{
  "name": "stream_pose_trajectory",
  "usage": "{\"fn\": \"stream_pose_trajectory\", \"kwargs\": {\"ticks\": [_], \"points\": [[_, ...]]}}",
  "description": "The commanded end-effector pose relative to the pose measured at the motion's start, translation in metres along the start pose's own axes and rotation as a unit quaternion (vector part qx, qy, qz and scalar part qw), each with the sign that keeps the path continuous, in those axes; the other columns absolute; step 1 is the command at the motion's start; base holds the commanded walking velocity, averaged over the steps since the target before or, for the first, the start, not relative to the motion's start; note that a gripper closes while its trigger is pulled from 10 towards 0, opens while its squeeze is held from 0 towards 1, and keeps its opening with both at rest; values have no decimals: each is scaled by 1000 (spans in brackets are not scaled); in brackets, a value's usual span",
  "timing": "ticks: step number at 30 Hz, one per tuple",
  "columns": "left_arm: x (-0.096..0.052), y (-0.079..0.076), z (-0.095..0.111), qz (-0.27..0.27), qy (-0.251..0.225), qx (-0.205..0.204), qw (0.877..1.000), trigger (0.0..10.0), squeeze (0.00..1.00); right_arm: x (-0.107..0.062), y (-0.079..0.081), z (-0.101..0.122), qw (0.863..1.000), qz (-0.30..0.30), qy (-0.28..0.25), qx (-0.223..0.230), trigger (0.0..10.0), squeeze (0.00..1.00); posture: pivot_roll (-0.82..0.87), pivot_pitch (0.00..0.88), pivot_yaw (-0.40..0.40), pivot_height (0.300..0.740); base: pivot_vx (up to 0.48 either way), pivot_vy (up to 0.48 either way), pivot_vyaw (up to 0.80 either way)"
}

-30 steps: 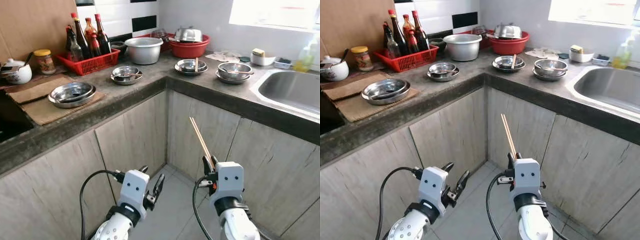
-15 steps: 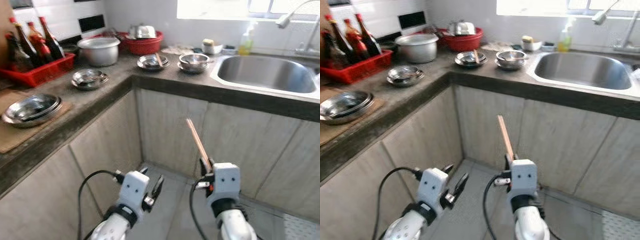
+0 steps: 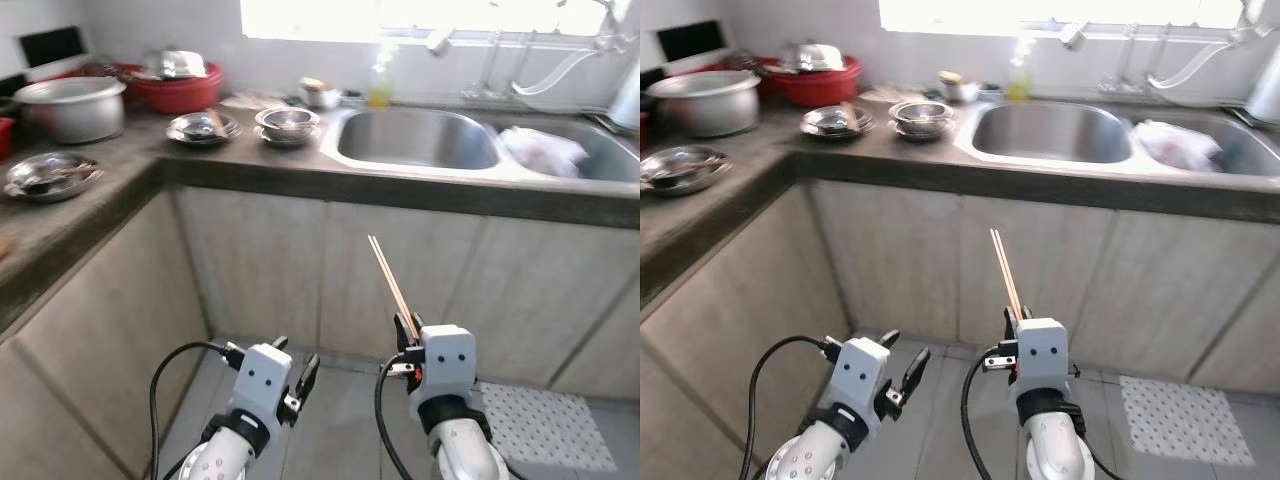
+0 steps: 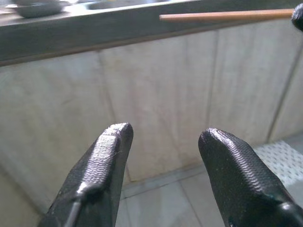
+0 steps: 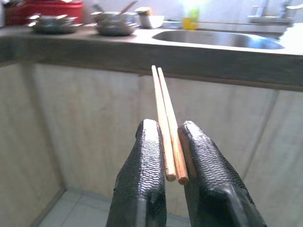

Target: Kitchen organization

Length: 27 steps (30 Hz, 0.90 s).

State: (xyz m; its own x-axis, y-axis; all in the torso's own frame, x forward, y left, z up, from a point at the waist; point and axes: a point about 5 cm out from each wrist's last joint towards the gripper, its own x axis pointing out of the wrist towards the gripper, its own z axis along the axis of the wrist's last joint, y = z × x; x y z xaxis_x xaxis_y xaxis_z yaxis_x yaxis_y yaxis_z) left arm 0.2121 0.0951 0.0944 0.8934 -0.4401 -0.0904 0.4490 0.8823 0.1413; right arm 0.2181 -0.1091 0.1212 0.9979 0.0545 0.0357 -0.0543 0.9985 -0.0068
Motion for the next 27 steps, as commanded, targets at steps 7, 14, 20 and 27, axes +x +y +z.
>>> {"fn": "stream_pose_trajectory", "kwargs": {"ticks": [7,14,20,27], "points": [[3,-4,4,0,-4,-13,1000,10000,0,-1,-5,0,1000,-12,-1,-4,10000,0,33,0,12,740,0,-37,0],[3,-2,4,7,-3,-19,1000,10000,0,0,-3,1,1000,-8,1,-5,10000,0,32,0,11,740,0,0,0],[3,-2,4,10,-3,-21,1000,10000,0,1,-4,1,1000,-6,1,-3,10000,0,36,0,7,740,0,0,0],[3,-2,4,9,-4,-19,1000,10000,0,4,-6,4,1000,-5,-8,1,10000,0,36,0,10,740,215,0,0]]}}
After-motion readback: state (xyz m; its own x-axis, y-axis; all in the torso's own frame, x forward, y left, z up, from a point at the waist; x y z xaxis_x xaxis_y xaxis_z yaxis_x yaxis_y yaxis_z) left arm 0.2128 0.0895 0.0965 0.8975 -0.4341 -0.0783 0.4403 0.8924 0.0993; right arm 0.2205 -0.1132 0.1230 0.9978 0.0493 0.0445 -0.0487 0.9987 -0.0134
